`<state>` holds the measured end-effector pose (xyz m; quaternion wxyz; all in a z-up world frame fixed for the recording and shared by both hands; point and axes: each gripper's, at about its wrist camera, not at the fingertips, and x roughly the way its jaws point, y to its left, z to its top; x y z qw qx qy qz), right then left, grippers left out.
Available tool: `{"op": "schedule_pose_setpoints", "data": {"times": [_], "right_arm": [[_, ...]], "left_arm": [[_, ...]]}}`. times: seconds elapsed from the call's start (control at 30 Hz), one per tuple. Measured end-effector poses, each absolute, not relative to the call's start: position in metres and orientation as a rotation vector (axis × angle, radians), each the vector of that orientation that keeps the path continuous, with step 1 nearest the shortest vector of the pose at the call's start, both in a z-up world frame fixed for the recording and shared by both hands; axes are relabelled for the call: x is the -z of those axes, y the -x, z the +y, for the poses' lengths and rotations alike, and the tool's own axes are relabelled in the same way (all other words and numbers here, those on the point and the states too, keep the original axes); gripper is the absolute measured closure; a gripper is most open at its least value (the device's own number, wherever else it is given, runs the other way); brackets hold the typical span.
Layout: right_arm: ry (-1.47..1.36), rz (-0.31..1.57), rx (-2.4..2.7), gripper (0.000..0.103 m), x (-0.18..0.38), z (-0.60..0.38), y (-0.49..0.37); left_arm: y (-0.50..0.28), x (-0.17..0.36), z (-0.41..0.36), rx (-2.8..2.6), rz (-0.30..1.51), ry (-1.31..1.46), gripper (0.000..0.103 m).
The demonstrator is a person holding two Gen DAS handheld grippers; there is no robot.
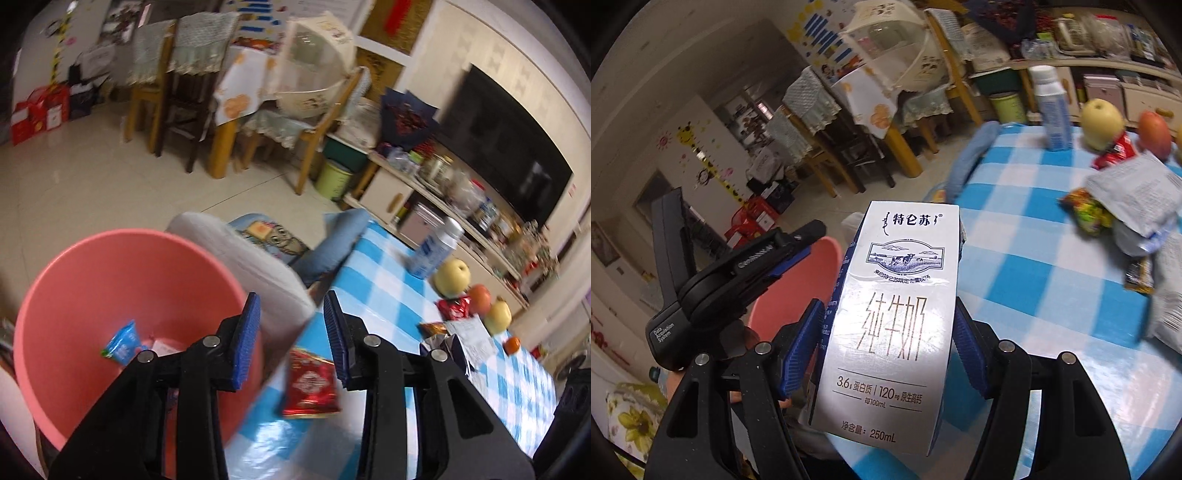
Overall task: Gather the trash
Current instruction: 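Lift and carry the red wrapper and milk carton toward the pink bucket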
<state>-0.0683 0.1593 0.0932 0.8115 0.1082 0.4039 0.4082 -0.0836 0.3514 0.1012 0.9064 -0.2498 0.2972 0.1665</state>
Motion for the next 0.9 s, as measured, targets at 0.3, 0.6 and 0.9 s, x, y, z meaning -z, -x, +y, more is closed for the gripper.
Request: {"op": "schedule_pose_setpoints", "data": {"times": [0.3, 0.6, 0.9], "right_arm": [[-0.171, 0.877, -0.825, 0.034, -0.083, 0.161, 0.073], [-0.195, 0.880, -0.694, 0.034, -0.061, 0.079, 0.081], [-0.265, 0.889, -0.694, 0.034, -0.049, 0.037, 0.072]], "left_arm": [[0.080, -0.095, 0.356, -0.140, 0.669, 0.544, 0.061], [0.057, -0.074, 0.272, -0.129, 0.816, 0.228, 0.054], [0.042, -0.040, 0.262, -0.283, 0.899, 0.135, 0.054]]}}
